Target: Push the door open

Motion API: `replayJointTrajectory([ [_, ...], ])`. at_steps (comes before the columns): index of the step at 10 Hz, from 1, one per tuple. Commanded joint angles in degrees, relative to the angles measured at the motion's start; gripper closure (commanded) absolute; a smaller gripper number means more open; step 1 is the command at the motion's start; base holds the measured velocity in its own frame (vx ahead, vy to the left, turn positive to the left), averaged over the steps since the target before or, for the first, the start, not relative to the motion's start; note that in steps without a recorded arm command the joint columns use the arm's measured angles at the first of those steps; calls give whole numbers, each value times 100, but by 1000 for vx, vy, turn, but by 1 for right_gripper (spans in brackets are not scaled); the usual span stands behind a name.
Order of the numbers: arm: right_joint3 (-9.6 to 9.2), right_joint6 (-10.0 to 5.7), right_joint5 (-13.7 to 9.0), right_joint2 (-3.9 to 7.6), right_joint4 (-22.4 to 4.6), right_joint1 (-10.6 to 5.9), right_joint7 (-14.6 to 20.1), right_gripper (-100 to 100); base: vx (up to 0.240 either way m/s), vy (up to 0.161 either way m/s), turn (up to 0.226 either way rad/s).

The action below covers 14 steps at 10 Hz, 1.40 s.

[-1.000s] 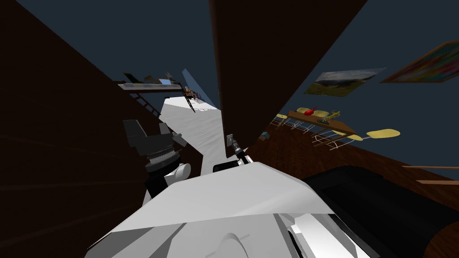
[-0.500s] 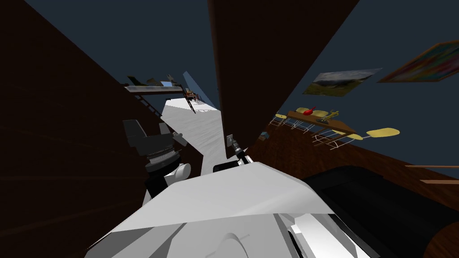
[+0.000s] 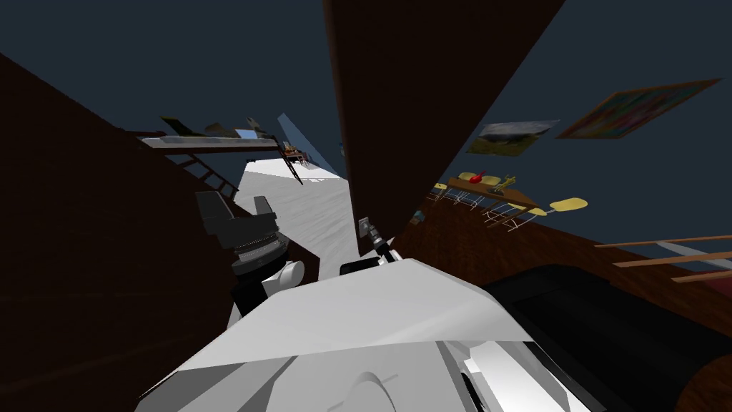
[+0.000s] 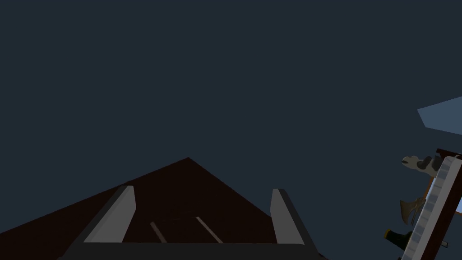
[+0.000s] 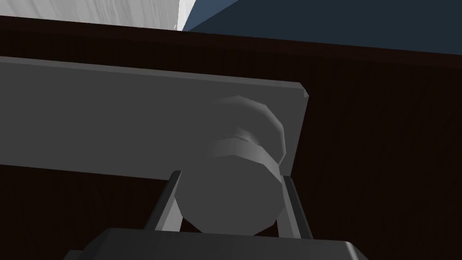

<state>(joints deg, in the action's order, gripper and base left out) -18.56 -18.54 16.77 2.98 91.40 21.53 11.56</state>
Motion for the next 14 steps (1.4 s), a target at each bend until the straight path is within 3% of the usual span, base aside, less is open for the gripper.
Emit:
replayJointTrajectory([
  [1,-7,-19,-59,18,-17,-36,-93,100,224,26,-278],
  [2,-65,-16,-94,24,-27,-35,-153,100,202,33,-283],
  [3,-115,-42,-53,63,80,73,-77,-100,-37,32,-63],
  [6,-180,-55,-38,83,173,177,-47,-100,-205,-22,11],
  [9,-318,-85,-4,46,373,401,18,-100,-273,-27,-15],
  [11,-257,-87,-25,70,252,273,-16,-100,-20,13,9],
  [14,-215,-96,-43,60,163,174,-41,-100,174,52,14],
])
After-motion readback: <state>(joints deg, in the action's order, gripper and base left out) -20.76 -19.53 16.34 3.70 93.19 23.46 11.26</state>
